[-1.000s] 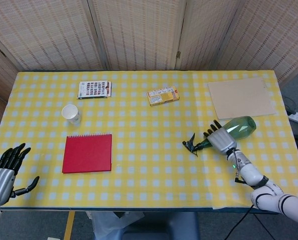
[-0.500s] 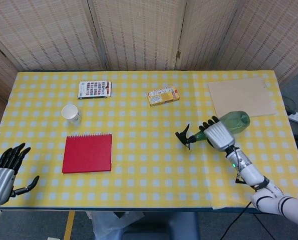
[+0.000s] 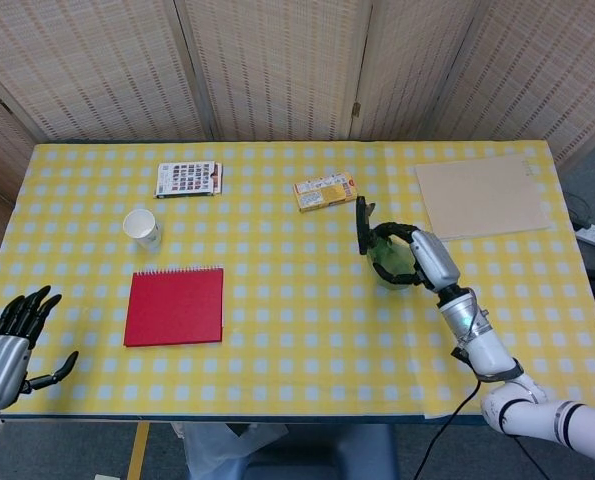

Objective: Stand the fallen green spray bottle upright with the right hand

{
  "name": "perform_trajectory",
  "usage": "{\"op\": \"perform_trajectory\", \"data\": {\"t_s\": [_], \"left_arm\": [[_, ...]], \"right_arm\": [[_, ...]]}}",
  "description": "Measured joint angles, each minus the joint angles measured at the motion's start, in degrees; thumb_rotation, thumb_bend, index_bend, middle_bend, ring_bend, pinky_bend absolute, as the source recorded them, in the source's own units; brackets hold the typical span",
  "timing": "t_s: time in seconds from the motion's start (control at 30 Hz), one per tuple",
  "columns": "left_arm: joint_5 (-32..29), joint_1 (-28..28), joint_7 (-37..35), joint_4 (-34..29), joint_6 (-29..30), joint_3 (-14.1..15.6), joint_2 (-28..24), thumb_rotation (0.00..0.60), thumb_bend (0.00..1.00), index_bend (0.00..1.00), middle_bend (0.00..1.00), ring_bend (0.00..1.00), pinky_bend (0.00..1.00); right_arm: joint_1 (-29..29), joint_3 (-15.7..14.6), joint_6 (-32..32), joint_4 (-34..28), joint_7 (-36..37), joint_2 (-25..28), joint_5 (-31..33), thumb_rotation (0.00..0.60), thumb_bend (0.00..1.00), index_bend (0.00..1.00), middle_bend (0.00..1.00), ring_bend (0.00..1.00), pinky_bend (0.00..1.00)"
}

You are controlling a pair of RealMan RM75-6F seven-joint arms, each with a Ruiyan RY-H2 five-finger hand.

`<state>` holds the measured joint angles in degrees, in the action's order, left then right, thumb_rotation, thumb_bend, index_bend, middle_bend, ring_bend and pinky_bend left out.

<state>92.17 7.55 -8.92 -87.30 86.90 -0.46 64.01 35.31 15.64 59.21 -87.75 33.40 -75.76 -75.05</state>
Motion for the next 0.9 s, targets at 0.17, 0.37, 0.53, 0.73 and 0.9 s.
{"op": "perform_trajectory", "data": {"t_s": [0.17,0.37,0.53,0.73,0.9], "left_arm": [[0.0,0.0,-0.1,-0.3,-0.1,0.1,-0.2,0.234,0.37,0.0,0.0,0.0,0.0],[0.3,0.1,0.1,-0.6,-0.3,0.2,-0.2,0.237,0.37,0.0,0.0,0.0,0.0],[0.2,0.0,-0.4,-0.4,-0.1,0.2,-0.3,0.234,0.37,0.0,0.0,0.0,0.0],[0.1,0.0,-0.5,-0.7,-0.4,0.4,-0.6,0.236,0.37,0.0,0.0,0.0,0.0],[0.2,-0.1,-0.6,-0.9,-0.4,0.5,-0.8,0.234,0.37,0.0,0.0,0.0,0.0]], "right_arm": [[-1.3,4.7,-1.2,-6.1,10.6,3.2,5.6,0.6,0.42,0.67,0.63,0.48,0.25],[-3.1,4.8,-0.2,-3.0,18.9,0.3,4.3,0.6,0.42,0.67,0.63,0.48,0.24],[-3.2,3.3,1.1,3.3,22.2,-3.6,-0.6,0.6,0.42,0.67,0.63,0.47,0.23],[-2.5,1.1,3.7,6.6,19.2,-5.6,-6.2,0.6,0.42,0.67,0.62,0.45,0.22],[-2.2,-0.6,4.3,8.7,16.5,-6.8,-7.1,0.6,0.42,0.67,0.62,0.45,0.22]]}}
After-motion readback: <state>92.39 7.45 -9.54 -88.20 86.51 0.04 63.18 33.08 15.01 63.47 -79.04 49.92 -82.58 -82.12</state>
